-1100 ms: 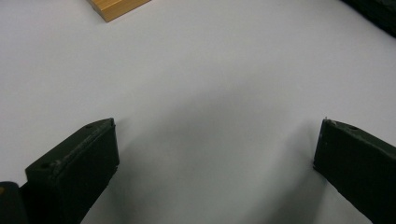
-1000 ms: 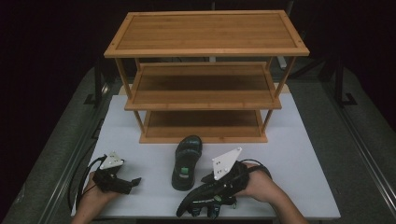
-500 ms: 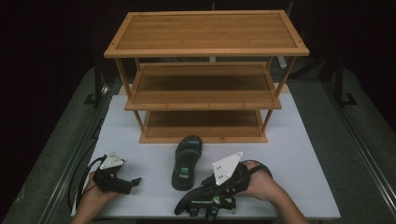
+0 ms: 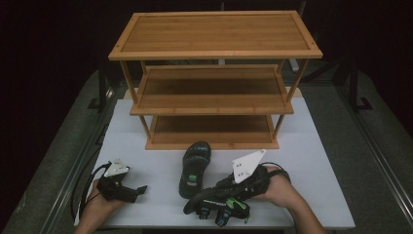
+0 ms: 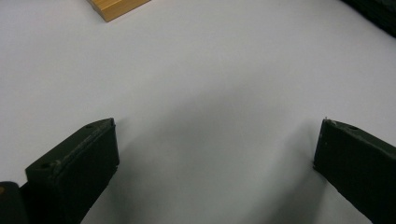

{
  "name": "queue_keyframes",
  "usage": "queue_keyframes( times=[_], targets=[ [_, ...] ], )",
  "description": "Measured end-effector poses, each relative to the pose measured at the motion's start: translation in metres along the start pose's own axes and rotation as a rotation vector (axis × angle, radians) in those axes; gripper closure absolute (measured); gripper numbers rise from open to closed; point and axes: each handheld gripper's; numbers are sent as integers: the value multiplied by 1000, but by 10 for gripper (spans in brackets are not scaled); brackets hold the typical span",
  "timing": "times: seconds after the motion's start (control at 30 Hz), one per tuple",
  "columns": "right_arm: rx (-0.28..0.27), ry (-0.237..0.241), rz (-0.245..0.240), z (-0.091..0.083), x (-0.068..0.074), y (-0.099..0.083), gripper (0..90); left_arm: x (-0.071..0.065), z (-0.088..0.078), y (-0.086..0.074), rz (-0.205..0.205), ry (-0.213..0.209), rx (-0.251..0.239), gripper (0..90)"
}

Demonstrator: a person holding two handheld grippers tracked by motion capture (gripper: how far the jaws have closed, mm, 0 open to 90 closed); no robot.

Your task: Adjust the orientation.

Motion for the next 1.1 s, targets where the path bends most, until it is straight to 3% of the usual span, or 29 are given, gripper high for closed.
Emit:
queue_keyframes(
  times=[0.1,0.13,0.17,0.2,0.27,0.33,0.6,0.77,0.8,1.07,1.1],
  targets=[
    [-6,-46,27,-15,3,-6,670,0,0,0,0,0,0,0],
    [-8,-85,48,-26,5,-11,670,0,0,0,0,0,0,0],
    [-8,-85,48,-26,5,-11,670,0,0,0,0,0,0,0],
    [8,-130,79,-38,7,-16,670,0,0,0,0,0,0,0],
    [23,-156,100,-44,8,-19,670,0,0,0,-1,0,0,0],
    [61,-223,152,-58,6,-30,669,0,0,0,-1,0,0,0],
    [83,-335,261,-77,-10,-53,669,0,0,0,-1,0,0,0],
    [102,-360,303,-71,-24,-63,668,0,0,0,0,0,0,0],
    [73,-363,312,-72,-25,-66,667,0,0,0,0,0,0,0],
    [38,-376,337,-70,-23,-71,638,0,0,0,0,0,0,0],
    [17,-377,350,-71,-22,-70,596,0,0,0,0,1,-1,0]
  ],
)
Point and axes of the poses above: each handheld gripper's, and its own axes: z roughly forward along the jaws, y roughly out of its top, x roughly to its left, and after that the axes turned 14 degrees about y, right-handed
